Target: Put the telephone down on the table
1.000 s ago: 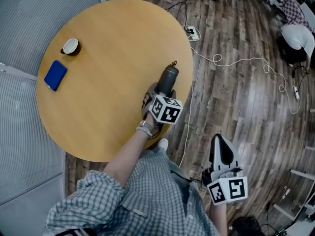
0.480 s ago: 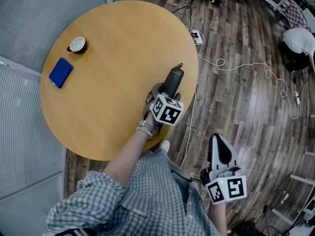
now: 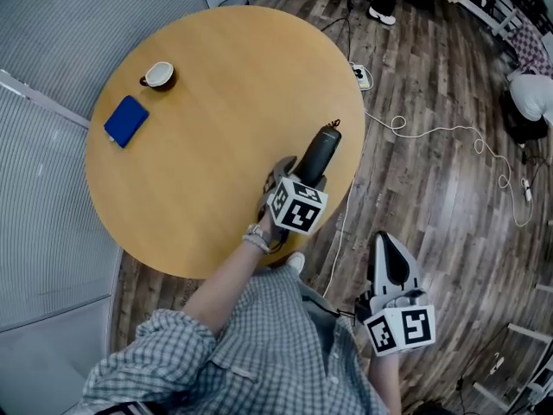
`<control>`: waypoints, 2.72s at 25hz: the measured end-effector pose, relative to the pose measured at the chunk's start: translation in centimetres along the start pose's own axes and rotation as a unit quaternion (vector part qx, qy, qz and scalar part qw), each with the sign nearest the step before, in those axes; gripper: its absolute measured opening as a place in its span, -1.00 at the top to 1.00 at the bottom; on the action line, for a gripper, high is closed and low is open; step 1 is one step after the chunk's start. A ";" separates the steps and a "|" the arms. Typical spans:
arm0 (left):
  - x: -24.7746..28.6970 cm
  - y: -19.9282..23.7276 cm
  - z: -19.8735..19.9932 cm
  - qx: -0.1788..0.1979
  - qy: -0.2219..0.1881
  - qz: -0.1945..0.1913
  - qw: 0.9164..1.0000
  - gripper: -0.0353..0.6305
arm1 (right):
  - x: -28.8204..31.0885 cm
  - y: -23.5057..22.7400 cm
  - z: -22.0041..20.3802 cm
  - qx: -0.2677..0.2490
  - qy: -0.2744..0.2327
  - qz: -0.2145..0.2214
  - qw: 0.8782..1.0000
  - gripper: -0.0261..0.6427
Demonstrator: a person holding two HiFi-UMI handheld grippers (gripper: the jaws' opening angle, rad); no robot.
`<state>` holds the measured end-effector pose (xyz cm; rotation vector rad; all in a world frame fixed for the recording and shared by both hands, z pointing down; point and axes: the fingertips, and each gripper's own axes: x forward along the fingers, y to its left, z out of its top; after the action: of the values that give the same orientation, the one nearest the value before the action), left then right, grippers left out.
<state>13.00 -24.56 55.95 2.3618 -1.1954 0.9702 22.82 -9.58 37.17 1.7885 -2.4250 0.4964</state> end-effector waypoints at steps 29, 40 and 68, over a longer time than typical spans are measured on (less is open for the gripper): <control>-26.0 6.2 4.1 -0.043 -0.234 0.099 0.966 0.88 | 3.4 7.3 3.8 -0.061 -0.047 0.142 0.987 0.89; -28.5 4.3 2.6 -0.078 -0.252 0.081 0.961 0.88 | 3.9 8.6 4.2 -0.068 -0.053 0.158 0.984 0.89; -27.3 3.7 2.4 -0.068 -0.244 0.054 0.966 0.88 | 3.1 8.6 3.8 -0.072 -0.052 0.138 0.986 0.89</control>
<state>-0.40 -12.15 35.13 2.5197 -1.5204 0.3160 14.22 -11.31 32.66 1.4650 -2.7190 0.2425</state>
